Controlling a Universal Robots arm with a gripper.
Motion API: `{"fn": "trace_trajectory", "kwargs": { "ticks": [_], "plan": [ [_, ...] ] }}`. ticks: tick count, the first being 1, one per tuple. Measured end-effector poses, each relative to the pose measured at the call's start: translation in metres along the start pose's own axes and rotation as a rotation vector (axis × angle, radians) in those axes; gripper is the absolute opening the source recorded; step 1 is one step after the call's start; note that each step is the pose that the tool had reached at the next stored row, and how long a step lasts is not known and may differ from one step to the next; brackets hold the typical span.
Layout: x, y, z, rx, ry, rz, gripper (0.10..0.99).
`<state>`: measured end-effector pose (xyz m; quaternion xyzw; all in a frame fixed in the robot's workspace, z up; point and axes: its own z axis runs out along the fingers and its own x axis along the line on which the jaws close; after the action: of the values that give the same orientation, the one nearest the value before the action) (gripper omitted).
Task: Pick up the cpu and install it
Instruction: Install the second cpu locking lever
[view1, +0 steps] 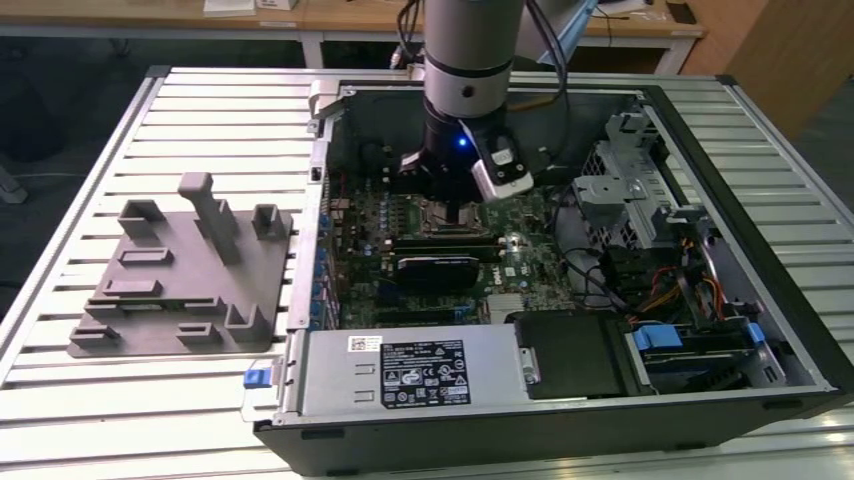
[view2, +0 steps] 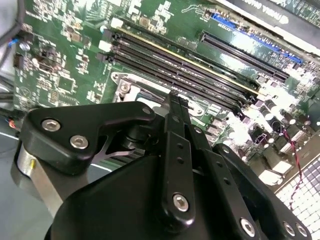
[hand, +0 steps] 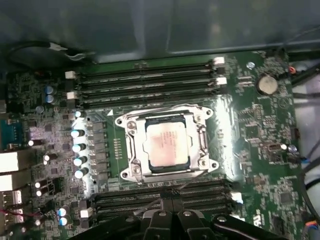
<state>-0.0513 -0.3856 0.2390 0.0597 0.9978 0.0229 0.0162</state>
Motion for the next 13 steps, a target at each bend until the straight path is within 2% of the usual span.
{"fn": "trace_trajectory", "kwargs": {
  "ticks": [5,10,13],
  "plan": [
    [0.0045,-0.0025,0.0035,-0.036,0.0045,-0.006,0.106],
    [0.0066,-0.0097,0.0055,-0.054,0.0066,-0.005,0.106],
    [0.0078,-0.0145,0.0067,-0.068,0.0082,-0.005,0.106]
  ]
}}
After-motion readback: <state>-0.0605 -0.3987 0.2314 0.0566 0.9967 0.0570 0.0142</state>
